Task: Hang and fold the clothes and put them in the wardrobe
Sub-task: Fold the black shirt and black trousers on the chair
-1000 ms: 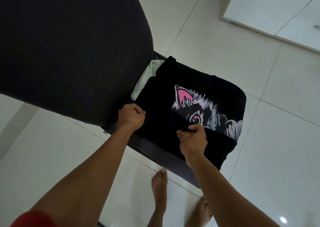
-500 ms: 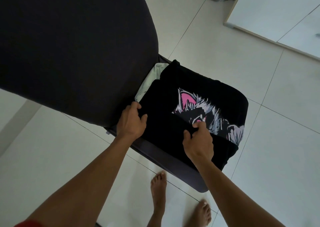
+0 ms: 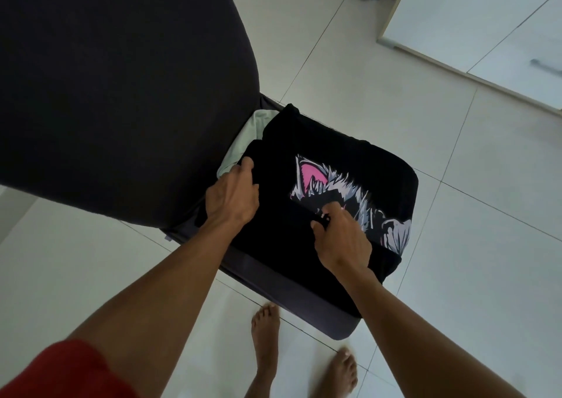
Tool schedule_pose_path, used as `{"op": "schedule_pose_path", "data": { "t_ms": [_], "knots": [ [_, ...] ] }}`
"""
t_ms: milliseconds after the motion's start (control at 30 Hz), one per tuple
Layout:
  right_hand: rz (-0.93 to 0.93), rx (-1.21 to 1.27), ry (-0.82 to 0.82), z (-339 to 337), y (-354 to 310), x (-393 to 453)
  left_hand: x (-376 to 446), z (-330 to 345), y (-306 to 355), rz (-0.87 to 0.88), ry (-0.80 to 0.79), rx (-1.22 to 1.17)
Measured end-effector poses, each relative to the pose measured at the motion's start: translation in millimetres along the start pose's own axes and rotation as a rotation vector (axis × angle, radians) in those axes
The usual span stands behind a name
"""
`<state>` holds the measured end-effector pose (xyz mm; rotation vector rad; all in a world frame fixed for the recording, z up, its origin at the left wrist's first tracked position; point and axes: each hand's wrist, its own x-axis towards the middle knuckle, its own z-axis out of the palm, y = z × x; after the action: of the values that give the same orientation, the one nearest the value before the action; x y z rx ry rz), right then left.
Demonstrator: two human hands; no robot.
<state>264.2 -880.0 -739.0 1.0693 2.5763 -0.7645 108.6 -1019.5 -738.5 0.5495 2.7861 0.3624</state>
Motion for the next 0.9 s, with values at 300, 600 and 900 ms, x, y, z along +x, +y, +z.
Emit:
{"op": "schedule_pose_path", "data": {
  "t_ms": [300,600,900],
  "knots": [
    [0.014,0.222,-0.019,-17.6,8.6,10.7,8.1,-4.9,17.2,0.077,-0.319,0.048],
    [0.128,0.332,0.101,-94.3,57.5,86.4,62.7,-23.0,106.0,0.227,-0.280,-0.034],
    [0.046,0.242,-0.169,-109.5,132.3,180.7,130.2,44.8,203.6,0.465,-0.435,0.134]
  ]
}}
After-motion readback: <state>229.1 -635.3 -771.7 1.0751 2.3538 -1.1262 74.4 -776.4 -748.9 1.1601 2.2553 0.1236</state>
